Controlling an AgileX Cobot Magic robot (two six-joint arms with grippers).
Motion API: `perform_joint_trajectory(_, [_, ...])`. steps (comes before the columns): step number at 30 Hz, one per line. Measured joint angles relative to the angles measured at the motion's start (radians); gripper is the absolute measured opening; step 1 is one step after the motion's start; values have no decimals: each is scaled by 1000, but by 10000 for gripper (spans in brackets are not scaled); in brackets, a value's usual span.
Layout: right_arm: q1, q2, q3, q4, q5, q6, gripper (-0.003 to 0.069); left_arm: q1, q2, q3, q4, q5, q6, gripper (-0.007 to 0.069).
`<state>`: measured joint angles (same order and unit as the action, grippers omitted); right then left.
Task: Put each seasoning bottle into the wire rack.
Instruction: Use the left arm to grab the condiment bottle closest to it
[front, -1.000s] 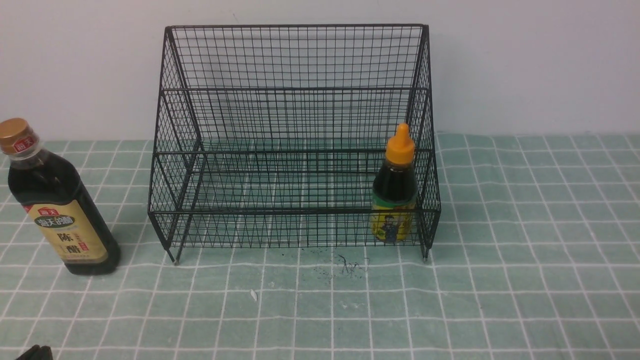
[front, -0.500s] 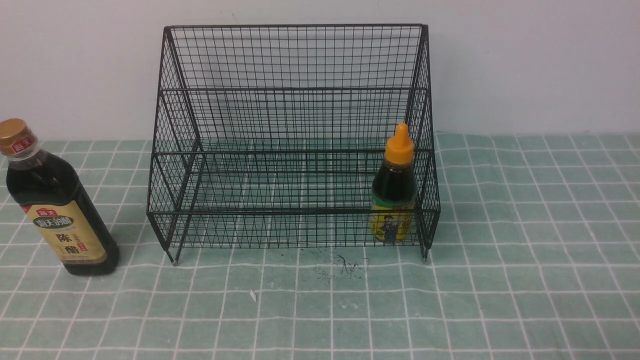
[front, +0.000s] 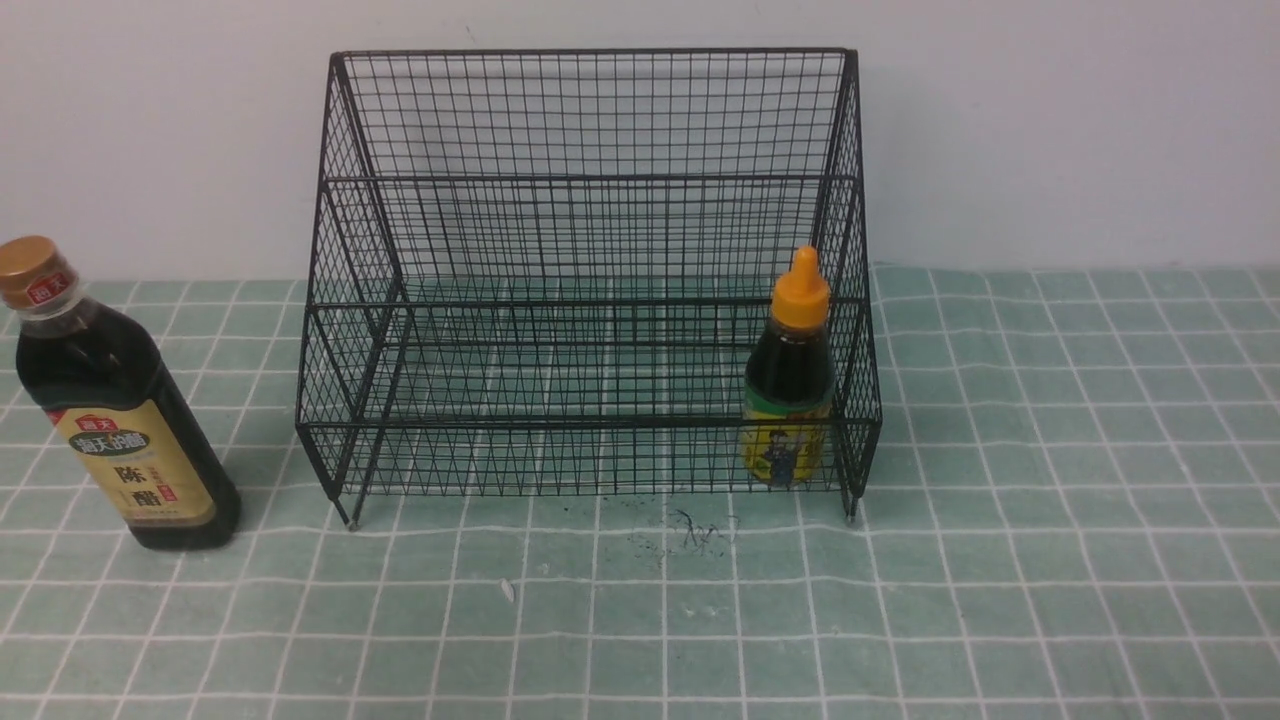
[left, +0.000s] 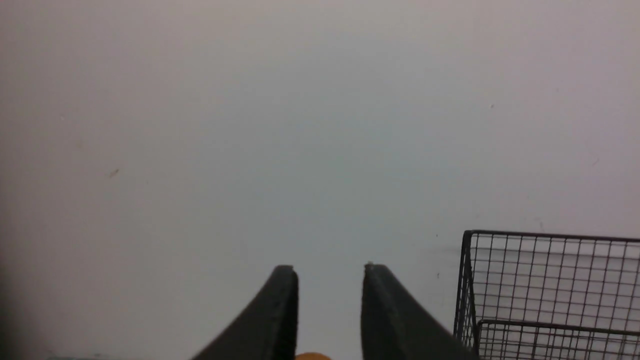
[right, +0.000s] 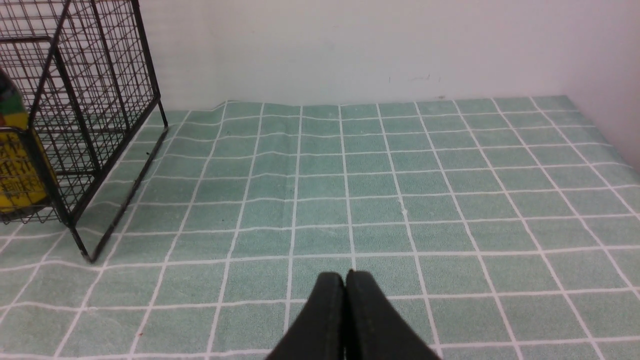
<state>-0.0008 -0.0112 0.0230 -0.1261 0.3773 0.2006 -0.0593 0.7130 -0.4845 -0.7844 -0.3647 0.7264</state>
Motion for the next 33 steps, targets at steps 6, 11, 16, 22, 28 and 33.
perform_joint_trajectory(6, [0, 0, 0, 0, 0, 0, -13, 45, 201, -182, -298, -3, 219, 365])
perform_joint_trajectory(11, [0, 0, 0, 0, 0, 0, -13, 104, 324, -284, -540, 49, 339, 433])
perform_joint_trajectory(16, [0, 0, 0, 0, 0, 0, -13, 128, 460, -335, -648, 80, 439, 449])
perform_joint_trajectory(22, [0, 0, 0, 0, 0, 0, -13, 129, 550, -335, -659, 70, 460, 449])
perform_joint_trajectory(28, [0, 0, 0, 0, 0, 0, -13, 129, 601, -335, -659, 83, 460, 449])
perform_joint_trajectory(33, [0, 0, 0, 0, 0, 0, -13, 129, 634, -336, -659, 88, 468, 449])
